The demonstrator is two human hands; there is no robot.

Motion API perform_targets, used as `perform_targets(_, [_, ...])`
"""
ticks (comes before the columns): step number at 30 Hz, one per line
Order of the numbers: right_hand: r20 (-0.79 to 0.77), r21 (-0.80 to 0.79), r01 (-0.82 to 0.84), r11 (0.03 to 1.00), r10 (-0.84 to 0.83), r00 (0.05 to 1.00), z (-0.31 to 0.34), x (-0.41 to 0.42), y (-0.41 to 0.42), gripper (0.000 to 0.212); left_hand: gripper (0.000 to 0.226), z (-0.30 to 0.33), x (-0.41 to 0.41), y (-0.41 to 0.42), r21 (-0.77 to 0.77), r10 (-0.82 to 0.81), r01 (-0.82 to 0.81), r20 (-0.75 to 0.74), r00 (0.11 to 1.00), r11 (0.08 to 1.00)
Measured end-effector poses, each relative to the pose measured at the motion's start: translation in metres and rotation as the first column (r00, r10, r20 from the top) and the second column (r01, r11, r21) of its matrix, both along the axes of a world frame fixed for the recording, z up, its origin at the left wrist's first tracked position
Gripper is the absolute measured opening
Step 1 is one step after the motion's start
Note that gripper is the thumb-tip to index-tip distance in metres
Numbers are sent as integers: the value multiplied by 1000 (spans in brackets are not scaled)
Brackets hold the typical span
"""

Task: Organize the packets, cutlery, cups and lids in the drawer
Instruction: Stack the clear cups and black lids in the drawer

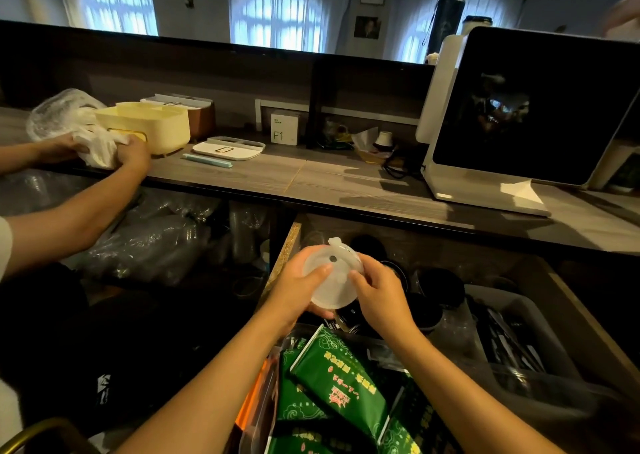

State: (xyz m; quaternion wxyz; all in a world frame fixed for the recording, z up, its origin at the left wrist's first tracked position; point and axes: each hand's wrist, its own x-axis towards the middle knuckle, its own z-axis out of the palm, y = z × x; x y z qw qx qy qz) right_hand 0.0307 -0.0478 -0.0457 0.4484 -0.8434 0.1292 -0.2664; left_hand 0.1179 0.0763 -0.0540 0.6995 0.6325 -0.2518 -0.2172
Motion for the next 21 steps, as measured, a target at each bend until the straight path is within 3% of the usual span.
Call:
perform_targets(3, [4, 179, 7, 984, -7, 1000, 4, 3, -5, 24, 24, 4, 12, 3, -83, 208, -203, 57, 976, 976])
perform_targets(5, [-25, 199, 129, 971, -127, 992, 5, 9, -19, 25, 25, 9, 22, 7, -129, 355, -348, 30, 934, 928])
perform_targets(9, [-187, -75, 257, 964, -266, 946, -2, 25, -56, 35, 28, 8, 24, 11, -87, 442, -435, 71, 894, 896])
perform_targets(15, [-415, -355, 16, 935, -172, 893, -21, 67, -75, 48, 27, 4, 28, 9, -80, 421, -415, 78, 904, 906])
perform_targets(18, [-428, -466, 6, 885, -231, 874, -38, 86, -79, 31, 28, 3, 30, 10, -84, 430, -426, 45, 902, 901])
perform_targets(21, [-323, -486, 131, 864, -317, 892, -45, 89, -78, 28, 29, 1, 32, 8, -56, 416, -412, 81, 906, 909])
